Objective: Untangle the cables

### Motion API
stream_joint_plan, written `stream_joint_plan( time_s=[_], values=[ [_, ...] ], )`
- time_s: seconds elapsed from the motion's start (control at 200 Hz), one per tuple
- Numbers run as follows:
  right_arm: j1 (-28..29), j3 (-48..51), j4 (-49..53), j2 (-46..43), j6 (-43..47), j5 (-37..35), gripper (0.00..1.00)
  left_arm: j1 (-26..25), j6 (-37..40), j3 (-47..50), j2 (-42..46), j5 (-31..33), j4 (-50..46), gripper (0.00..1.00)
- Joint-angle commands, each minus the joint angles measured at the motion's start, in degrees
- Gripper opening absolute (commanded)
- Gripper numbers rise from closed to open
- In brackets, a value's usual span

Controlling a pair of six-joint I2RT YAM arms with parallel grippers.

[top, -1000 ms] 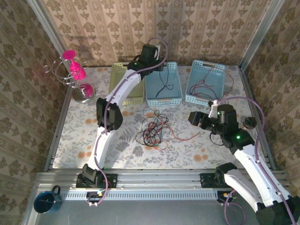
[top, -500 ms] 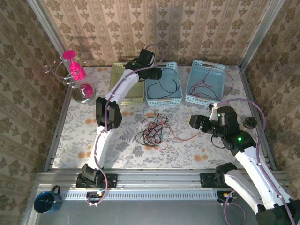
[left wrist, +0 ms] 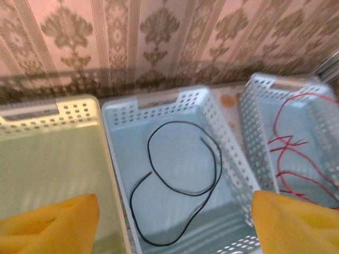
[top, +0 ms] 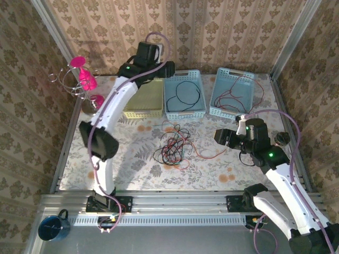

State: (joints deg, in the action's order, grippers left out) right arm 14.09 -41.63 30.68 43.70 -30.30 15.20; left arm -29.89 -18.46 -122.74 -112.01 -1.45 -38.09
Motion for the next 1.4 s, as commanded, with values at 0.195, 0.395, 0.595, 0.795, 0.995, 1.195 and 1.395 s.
stream_joint_plan(
  time_s=[0.195, 0.395, 0.595, 0.795, 0.995, 1.195, 1.395],
  values=[
    [-0.2, 3.8, -4.3, 4.0, -6.7, -11.4, 0.81, -0.3, -2.7, 40.2, 30.0, -4.2, 21.6, 0.82],
    [-0.3, 6.9, -7.4, 6.3, -7.3, -10.9, 0.80, 0.1, -3.5, 67.2, 49.7, -5.7, 29.5, 0.92],
    [-0.3, 8.9, -12.7, 11.1, -8.0, -6.0, 0.65, 1.7, -6.4, 82.2, 64.6, -1.8, 23.1, 0.93],
    [1.6, 8.0, -14.2, 11.7, -6.0, -1.2, 0.26, 1.7, -18.4, 93.4, 75.0, 2.8, 20.4, 0.81],
    [11.3, 4.7, -12.0, 15.7, -3.2, -4.4, 0.28, -1.3, -23.0, 100.9, 71.3, -4.8, 28.3, 0.79],
    [22.1, 2.7, -16.0, 22.4, -6.4, -6.7, 0.41, -10.9, -24.5, 102.0, 61.4, -0.1, 35.7, 0.78],
    [26.6, -0.7, -19.4, 30.5, -7.9, -8.5, 0.55, -15.1, -25.7, 101.5, 50.2, 1.9, 41.4, 0.79]
  ],
)
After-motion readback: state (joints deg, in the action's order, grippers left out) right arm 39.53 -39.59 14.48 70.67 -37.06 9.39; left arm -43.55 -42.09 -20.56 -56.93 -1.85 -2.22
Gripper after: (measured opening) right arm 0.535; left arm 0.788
